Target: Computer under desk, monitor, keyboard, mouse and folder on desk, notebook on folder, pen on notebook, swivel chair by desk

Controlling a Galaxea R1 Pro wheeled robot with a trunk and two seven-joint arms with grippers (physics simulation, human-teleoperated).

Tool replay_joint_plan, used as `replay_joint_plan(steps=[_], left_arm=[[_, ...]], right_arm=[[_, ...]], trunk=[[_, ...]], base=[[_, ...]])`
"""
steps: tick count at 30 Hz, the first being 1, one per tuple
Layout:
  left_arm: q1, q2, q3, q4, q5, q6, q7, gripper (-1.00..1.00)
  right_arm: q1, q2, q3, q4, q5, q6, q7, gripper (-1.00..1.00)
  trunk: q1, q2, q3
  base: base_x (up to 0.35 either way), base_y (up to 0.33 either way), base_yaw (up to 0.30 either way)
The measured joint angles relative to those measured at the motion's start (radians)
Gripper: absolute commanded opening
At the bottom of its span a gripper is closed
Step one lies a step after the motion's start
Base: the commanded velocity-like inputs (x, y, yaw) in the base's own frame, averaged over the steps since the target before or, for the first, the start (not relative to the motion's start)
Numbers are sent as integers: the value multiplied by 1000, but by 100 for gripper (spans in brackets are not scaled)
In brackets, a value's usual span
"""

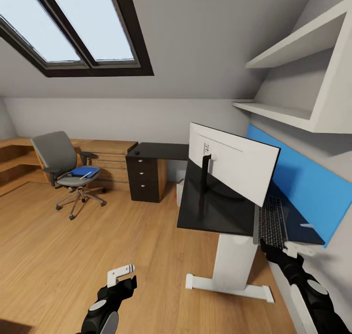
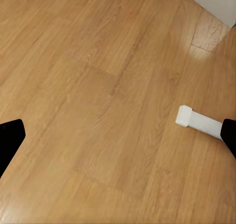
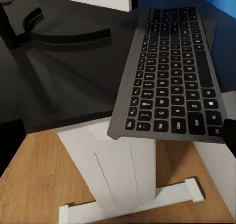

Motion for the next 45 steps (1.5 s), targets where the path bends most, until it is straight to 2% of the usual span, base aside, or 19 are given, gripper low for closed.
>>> replay_joint_plan(steps=[12,18,25,26,27,29,33,38,39,40,42,45], left_arm=[[0,-1,1,2,3,0,2,100],[0,-1,0,2,3,0,2,100],[0,-1,0,2,3,0,2,100],[0,-2,-1,2,3,0,2,100],[0,-3,-1,2,3,0,2,100],[0,-5,-2,2,3,0,2,100],[0,-6,-2,2,3,0,3,100],[0,-7,0,2,4,0,3,100],[0,-7,1,2,4,0,3,100],[0,-7,1,2,3,0,3,100],[0,-7,1,2,3,0,3,100],[0,-7,0,2,3,0,3,100]], right_arm=[[0,-9,-12,5,-169,70,3,100],[0,-10,-108,7,-290,134,12,100],[1,-11,-236,16,-438,227,53,100],[1,-11,-257,17,-456,238,58,100],[1,-10,-304,19,-485,257,66,100],[1,-9,-357,23,-515,271,70,100],[0,-7,-441,40,-588,284,76,100],[-1,-6,-481,53,-730,289,77,100],[-1,-6,-487,55,-785,288,77,100],[-1,-6,-489,55,-810,287,77,100],[-2,-6,-492,55,-848,287,77,100],[-2,-6,-487,52,-880,289,78,100]], trunk=[[0,0,0],[0,0,0],[0,0,0],[0,0,0],[0,0,0],[0,0,0],[0,0,0],[0,0,0],[0,0,0],[0,0,0],[0,0,0],[0,0,0]], base=[[0,0,0],[0,0,0],[0,0,0],[0,0,0],[0,0,0],[0,0,0],[0,0,0],[0,0,0],[0,0,0],[0,0,0],[0,0,0],[0,0,0]])
